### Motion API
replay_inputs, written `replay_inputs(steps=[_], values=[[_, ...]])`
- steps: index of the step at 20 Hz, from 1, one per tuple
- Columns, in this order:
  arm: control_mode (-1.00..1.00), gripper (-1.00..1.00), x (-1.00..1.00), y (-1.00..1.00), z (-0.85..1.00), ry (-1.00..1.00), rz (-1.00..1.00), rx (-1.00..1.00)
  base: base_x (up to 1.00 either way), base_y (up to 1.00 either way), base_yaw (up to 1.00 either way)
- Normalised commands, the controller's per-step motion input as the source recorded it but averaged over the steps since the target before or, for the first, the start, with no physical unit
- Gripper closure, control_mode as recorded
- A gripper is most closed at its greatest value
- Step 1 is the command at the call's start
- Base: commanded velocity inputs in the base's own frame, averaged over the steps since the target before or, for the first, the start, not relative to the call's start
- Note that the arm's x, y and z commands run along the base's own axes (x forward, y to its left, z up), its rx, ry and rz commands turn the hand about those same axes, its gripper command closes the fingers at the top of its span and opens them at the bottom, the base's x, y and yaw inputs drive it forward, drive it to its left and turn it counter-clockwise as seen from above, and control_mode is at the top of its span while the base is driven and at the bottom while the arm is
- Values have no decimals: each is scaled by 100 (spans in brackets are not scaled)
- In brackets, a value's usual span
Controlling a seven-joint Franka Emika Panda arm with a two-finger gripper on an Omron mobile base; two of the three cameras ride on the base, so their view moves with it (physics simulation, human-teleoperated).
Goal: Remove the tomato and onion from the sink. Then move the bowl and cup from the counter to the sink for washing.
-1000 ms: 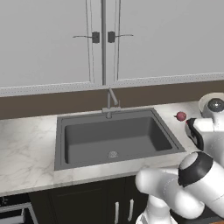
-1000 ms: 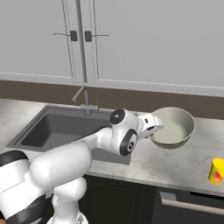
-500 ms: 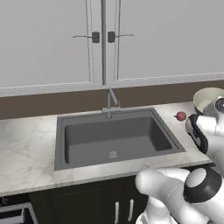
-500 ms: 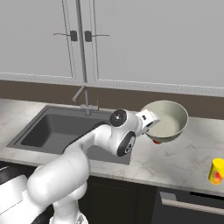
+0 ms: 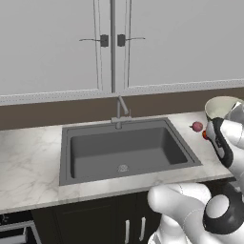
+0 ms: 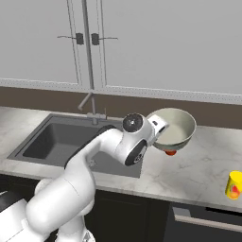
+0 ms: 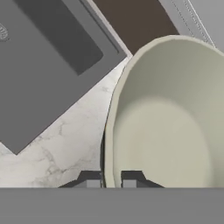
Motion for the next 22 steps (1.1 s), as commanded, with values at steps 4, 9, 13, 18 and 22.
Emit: replay_inputs(steps=[4,9,13,18,22], values=[[-100,100,0,20,7,18,15,-9,0,0,0],[-100,100,-1,22,8,4,16,-5,0,0,0],[-100,100,-4,18,6,1,18,-4,0,0,0],[-100,100,-7,17,0,12,20,-5,0,0,0],[-100,100,-4,18,0,20,20,0,0,0,0]])
